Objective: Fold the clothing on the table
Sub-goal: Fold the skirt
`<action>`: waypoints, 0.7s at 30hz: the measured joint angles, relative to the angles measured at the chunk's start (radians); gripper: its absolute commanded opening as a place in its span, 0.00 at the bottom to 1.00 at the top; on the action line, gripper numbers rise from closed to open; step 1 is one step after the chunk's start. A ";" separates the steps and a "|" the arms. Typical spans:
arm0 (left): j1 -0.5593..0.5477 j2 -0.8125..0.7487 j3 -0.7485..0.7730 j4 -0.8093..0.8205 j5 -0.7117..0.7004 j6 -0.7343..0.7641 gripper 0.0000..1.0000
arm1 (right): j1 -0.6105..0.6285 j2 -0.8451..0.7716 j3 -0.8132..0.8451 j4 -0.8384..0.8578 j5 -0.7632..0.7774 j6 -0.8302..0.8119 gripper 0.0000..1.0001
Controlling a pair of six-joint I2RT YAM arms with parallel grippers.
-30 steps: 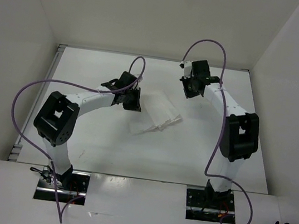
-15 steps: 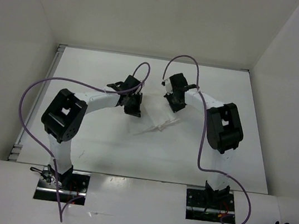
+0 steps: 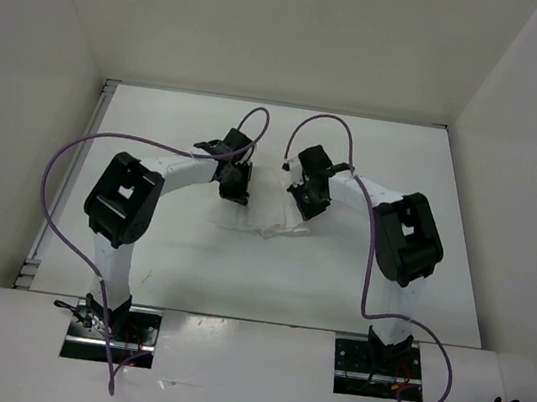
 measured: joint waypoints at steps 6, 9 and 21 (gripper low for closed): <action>0.041 -0.017 0.012 -0.023 -0.047 0.026 0.00 | -0.003 -0.035 0.002 -0.011 0.113 0.073 0.12; 0.045 -0.075 0.012 -0.047 -0.073 0.040 0.05 | -0.035 -0.075 0.028 -0.031 0.183 0.127 0.36; 0.046 -0.626 0.013 -0.097 -0.349 0.102 0.82 | -0.096 -0.388 -0.025 -0.108 0.239 0.179 0.95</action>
